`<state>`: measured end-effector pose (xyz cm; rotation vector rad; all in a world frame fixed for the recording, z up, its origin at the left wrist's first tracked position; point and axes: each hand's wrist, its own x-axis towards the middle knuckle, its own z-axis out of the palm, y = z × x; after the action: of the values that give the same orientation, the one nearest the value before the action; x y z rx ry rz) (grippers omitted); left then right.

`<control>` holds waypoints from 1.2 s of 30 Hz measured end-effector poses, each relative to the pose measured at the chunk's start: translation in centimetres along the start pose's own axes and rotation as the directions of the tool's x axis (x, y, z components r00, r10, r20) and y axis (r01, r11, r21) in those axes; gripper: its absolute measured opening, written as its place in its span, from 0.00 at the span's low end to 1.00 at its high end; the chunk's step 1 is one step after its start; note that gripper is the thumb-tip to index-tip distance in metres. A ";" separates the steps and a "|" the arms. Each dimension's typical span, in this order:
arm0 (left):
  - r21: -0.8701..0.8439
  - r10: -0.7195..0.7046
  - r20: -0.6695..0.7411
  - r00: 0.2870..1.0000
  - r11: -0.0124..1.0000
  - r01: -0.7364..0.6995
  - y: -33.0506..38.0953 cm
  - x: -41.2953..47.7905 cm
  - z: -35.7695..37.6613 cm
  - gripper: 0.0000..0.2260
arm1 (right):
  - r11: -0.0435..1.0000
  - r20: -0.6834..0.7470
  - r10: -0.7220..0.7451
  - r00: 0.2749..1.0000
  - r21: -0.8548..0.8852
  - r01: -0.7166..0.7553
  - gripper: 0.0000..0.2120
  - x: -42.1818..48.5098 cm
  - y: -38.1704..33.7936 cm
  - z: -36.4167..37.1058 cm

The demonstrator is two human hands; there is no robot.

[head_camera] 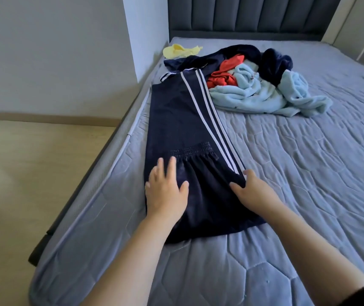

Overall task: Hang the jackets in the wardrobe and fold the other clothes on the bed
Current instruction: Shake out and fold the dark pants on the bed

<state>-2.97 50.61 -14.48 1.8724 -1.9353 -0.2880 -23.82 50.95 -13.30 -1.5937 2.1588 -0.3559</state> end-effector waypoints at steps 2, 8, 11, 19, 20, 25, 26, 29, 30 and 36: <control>0.138 0.326 0.022 0.945 0.935 -0.326 0.5 -0.5 0.3 0.23 | 0.985 -0.116 -0.139 0.983 -0.122 0.125 0.26 -0.8 0.2 0.4; 0.156 0.302 0.444 0.844 0.901 -0.404 -0.9 -2.3 1.8 0.27 | 0.825 0.058 -0.420 0.906 -0.391 0.408 0.19 -2.4 2.3 1.0; 0.189 0.226 0.444 0.867 0.922 -0.337 -2.1 -2.3 1.2 0.30 | 0.917 0.185 -0.310 0.933 -0.202 0.345 0.22 -2.5 4.2 0.8; 0.255 0.393 0.506 0.768 0.783 -0.568 -1.9 -3.4 1.0 0.44 | 0.600 0.260 -0.557 0.789 -0.531 0.598 0.42 -2.8 5.2 1.4; 0.270 0.379 0.509 0.773 0.782 -0.562 -1.9 -3.4 1.0 0.43 | 0.571 0.240 -0.576 0.782 -0.567 0.594 0.41 -2.8 5.1 1.5; 0.218 0.289 0.558 0.778 0.854 -0.473 -0.8 -3.7 0.8 0.33 | 0.557 0.202 -0.610 0.767 -0.579 0.595 0.28 -2.5 5.2 2.1; 0.191 0.314 0.548 0.776 0.855 -0.481 -0.5 -3.7 0.7 0.31 | 0.559 0.183 -0.628 0.757 -0.571 0.602 0.24 -2.4 4.9 2.1; 0.094 0.347 0.457 0.819 0.897 -0.432 0.5 -3.7 -0.1 0.25 | 0.588 0.049 -0.669 0.741 -0.575 0.569 0.13 -2.7 3.6 0.9; 0.058 0.334 0.426 0.841 0.917 -0.394 0.9 -3.8 -0.2 0.21 | 0.621 -0.057 -0.692 0.719 -0.555 0.553 0.12 -2.5 3.8 0.5; -0.108 0.301 0.374 0.877 0.954 -0.281 6.4 -5.9 1.7 0.07 | 0.917 -0.423 -0.307 0.853 -0.372 0.146 0.17 -1.5 6.9 -2.2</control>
<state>-9.48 56.60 -14.17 1.5438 -2.4111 -0.6456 -30.35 54.43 -14.17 -2.1517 2.4902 -0.5313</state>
